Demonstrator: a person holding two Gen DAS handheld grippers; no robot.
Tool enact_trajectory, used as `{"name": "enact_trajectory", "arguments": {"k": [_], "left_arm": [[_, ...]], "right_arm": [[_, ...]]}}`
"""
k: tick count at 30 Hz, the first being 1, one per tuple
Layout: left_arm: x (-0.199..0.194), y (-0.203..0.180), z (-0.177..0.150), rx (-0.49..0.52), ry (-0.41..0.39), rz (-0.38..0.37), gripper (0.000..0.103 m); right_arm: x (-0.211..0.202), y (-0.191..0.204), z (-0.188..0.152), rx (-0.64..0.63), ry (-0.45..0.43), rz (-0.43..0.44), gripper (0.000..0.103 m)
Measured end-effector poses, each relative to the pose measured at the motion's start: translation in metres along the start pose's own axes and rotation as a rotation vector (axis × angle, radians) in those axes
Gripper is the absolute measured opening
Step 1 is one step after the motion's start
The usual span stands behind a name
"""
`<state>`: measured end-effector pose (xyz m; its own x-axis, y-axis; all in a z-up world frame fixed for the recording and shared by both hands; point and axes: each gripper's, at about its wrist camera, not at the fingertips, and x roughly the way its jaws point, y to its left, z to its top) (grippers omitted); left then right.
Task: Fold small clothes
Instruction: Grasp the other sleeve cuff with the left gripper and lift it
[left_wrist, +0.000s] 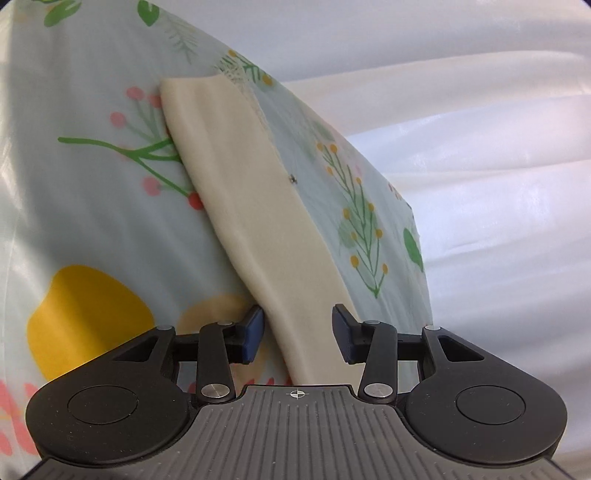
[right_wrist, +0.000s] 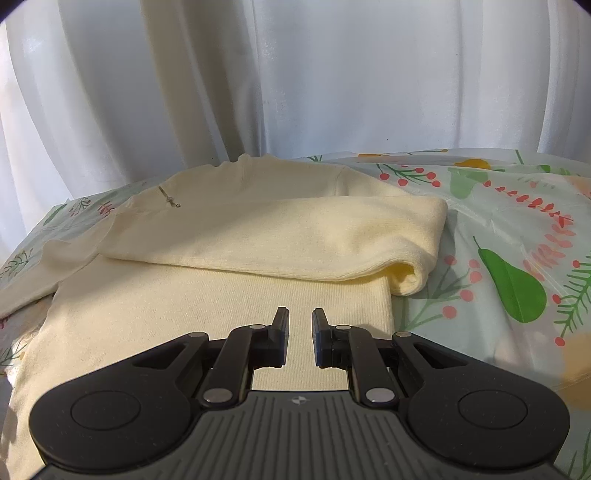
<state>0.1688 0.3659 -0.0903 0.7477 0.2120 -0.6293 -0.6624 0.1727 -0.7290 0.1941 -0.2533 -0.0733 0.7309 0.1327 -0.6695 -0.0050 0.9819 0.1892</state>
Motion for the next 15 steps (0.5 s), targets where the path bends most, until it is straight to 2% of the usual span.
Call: {"name": "enact_trajectory", "arguments": {"k": [2,5,7,9,10,15], "left_arm": [[0.003,0.003,0.011,-0.018,-0.033,0.004,0.040],[0.010,0.015,0.026,-0.093,-0.049,-0.029,0.031],[0.014,0.021,0.035,-0.139,-0.042,-0.057,0.030],[0.021,0.024,0.043,-0.149,-0.041,-0.059,0.020],[0.024,0.025,0.045,-0.151,-0.039,-0.049,0.009],[0.030,0.027,0.046,-0.140,-0.049,-0.060,0.009]], "right_arm": [[0.002,0.001,0.000,0.000,0.007,0.000,0.013],[0.005,0.001,-0.001,0.000,0.013,-0.002,0.013],[0.006,0.001,-0.001,-0.001,0.015,-0.006,0.013],[0.007,0.001,-0.001,-0.002,0.021,-0.010,0.013],[0.008,0.001,-0.001,-0.004,0.022,-0.012,0.013],[0.012,0.000,-0.001,0.003,0.031,-0.020,0.013]]}}
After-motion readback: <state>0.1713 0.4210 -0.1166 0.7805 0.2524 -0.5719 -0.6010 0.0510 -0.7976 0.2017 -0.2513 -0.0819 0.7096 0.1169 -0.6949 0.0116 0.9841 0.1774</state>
